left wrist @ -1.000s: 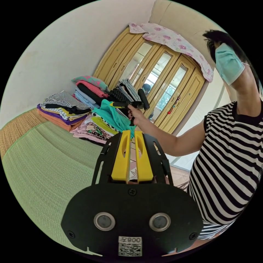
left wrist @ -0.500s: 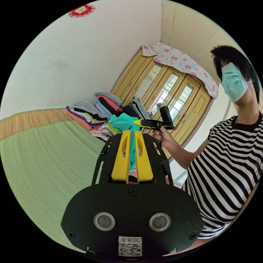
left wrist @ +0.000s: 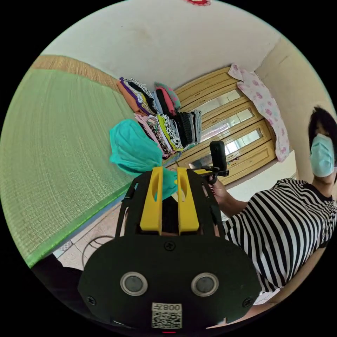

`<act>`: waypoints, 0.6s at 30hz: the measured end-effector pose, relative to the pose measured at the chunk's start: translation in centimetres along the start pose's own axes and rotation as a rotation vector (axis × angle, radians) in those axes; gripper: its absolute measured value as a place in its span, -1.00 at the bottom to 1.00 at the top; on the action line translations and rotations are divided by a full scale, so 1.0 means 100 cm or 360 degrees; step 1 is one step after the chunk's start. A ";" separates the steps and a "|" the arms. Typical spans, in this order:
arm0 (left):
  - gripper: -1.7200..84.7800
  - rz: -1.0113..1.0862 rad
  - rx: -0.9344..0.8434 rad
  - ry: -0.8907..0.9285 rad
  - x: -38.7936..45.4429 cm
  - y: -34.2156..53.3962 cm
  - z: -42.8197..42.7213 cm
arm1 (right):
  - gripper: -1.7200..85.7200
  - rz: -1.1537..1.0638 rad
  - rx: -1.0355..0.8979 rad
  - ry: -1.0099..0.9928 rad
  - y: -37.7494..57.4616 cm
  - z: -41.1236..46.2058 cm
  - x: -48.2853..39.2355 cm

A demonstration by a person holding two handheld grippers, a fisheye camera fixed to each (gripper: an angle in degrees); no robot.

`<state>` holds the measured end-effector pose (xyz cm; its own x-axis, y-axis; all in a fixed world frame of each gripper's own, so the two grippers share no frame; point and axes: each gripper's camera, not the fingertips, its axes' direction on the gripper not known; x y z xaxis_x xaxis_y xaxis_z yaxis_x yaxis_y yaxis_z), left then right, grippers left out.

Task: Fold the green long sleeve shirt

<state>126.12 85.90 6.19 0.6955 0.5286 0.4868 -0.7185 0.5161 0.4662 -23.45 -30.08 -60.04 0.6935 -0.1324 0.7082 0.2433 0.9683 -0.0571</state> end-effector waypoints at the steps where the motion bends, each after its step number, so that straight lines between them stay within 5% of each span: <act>1: -0.81 -0.0057 -0.0019 0.0087 -0.011 0.007 0.007 | -0.91 0.0005 -0.0008 0.0011 -0.001 0.003 -0.001; 18: -0.95 -0.0159 -0.0261 -0.0035 -0.075 0.045 0.081 | -0.91 0.0139 -0.0003 -0.0056 -0.027 0.005 0.014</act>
<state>117.64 78.84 10.61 0.7618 0.4554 0.4607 -0.6342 0.6693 0.3871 -23.48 -32.78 -58.54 0.6877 -0.0402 0.7249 0.1846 0.9753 -0.1210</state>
